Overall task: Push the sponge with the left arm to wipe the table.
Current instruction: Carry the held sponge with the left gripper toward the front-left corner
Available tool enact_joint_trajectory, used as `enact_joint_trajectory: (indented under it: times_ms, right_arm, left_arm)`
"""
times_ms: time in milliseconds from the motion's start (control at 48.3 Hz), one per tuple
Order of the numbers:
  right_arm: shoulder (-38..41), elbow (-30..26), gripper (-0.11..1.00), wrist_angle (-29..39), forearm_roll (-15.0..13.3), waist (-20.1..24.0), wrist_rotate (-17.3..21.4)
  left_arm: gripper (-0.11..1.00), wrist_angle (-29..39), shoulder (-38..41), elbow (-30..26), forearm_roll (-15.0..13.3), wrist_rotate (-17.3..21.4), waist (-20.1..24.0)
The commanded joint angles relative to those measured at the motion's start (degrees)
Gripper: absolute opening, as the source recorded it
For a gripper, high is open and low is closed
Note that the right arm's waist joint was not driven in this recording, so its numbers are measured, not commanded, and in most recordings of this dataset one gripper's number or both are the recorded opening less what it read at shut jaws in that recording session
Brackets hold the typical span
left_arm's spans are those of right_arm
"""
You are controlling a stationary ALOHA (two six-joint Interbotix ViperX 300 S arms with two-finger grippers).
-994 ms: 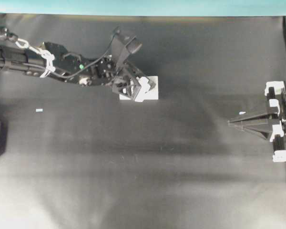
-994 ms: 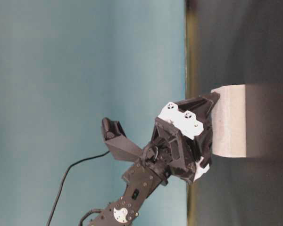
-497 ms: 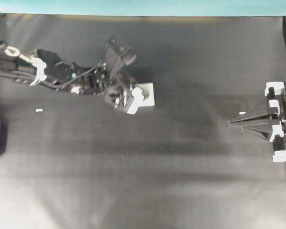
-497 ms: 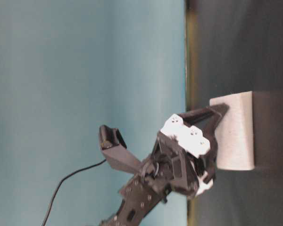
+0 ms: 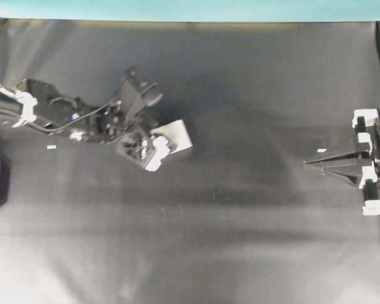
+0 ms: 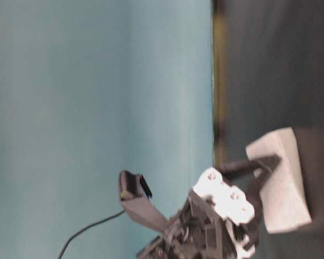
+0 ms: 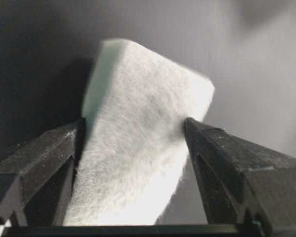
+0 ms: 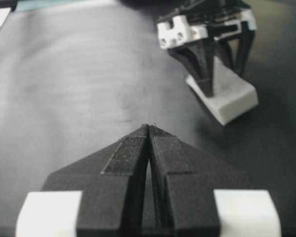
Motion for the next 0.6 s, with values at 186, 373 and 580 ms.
enact_joint_trajectory:
  times_ms: [186, 373, 580]
  right_arm:
    - [0.1, -0.3, -0.01, -0.6, 0.0, 0.0, 0.1]
    - [-0.1, 0.2, -0.01, -0.6, -0.1, 0.0, 0.1]
    - [-0.9, 0.4, -0.01, -0.5, -0.1, 0.0, 0.1]
  left_arm:
    - [0.75, 6.3, -5.5, 1.9, 0.1, -4.0, -7.0]
    - [0.75, 7.1, -8.5, 4.7, 0.1, -9.0, -12.5]
    - [0.75, 5.8, -10.9, 9.6, 0.2, -13.4, -18.8]
